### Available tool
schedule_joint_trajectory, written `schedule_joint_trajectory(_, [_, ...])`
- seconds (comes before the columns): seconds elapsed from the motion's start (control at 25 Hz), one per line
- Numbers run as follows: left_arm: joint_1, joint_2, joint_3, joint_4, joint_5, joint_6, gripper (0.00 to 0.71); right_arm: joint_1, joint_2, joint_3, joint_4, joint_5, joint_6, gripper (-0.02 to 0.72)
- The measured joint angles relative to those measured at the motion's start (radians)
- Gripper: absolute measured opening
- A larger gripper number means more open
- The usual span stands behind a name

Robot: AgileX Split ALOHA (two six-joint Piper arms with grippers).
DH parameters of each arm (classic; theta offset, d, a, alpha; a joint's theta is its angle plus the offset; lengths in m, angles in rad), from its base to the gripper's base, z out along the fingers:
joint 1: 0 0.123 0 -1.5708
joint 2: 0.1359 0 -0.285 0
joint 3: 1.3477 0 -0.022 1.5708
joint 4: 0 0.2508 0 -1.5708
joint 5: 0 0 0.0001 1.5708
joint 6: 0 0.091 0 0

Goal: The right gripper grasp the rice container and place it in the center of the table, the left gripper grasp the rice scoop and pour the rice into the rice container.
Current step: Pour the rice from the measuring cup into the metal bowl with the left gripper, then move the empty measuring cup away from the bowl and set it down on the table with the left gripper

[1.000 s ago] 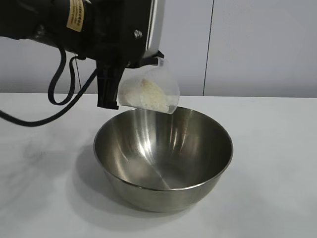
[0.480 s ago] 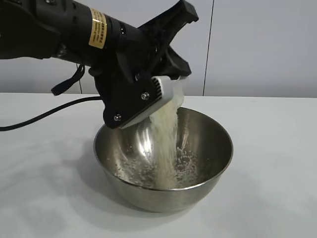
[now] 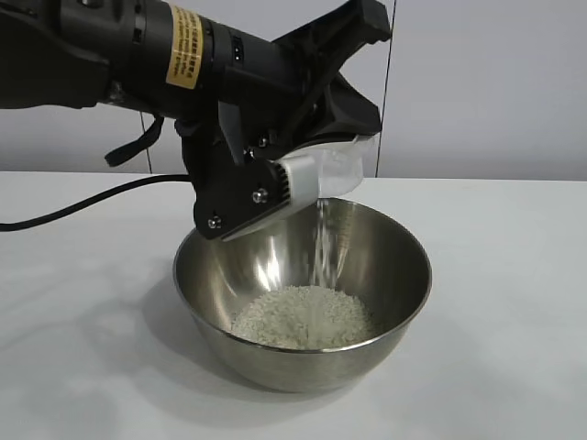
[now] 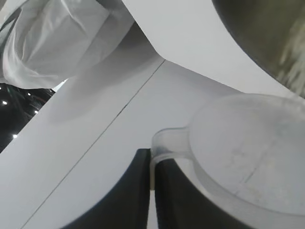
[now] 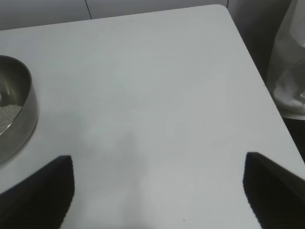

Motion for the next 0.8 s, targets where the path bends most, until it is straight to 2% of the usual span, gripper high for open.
schedule_joint_trajectory(0.2, [0.000,0.000,0.000,0.019,0.000,-0.034,0.014,0.000,0.000,0.000,0.000,0.000,0.000,0.659])
schedule_joint_trajectory(0.28, [0.000,0.000,0.001,0.022,-0.002,-0.117,0.014,0.000,0.000,0.000,0.000,0.000,0.000,0.659])
schedule_joint_trajectory(0.36, [0.000,0.000,0.015,0.022,-0.042,-0.261,0.014,0.000,0.000,0.000,0.000,0.000,0.000,0.659])
schedule_joint_trajectory(0.56, [0.000,0.000,0.095,0.008,-0.240,-0.804,0.014,0.000,0.000,0.000,0.000,0.000,0.000,0.659])
schedule_joint_trajectory(0.64, [0.000,0.000,0.108,-0.055,-0.307,-0.984,0.014,0.000,0.000,0.000,0.000,0.000,0.000,0.659])
schedule_joint_trajectory(0.8, [0.011,0.000,0.112,-0.310,-0.442,-1.241,0.014,0.000,0.000,0.000,0.000,0.000,0.000,0.659])
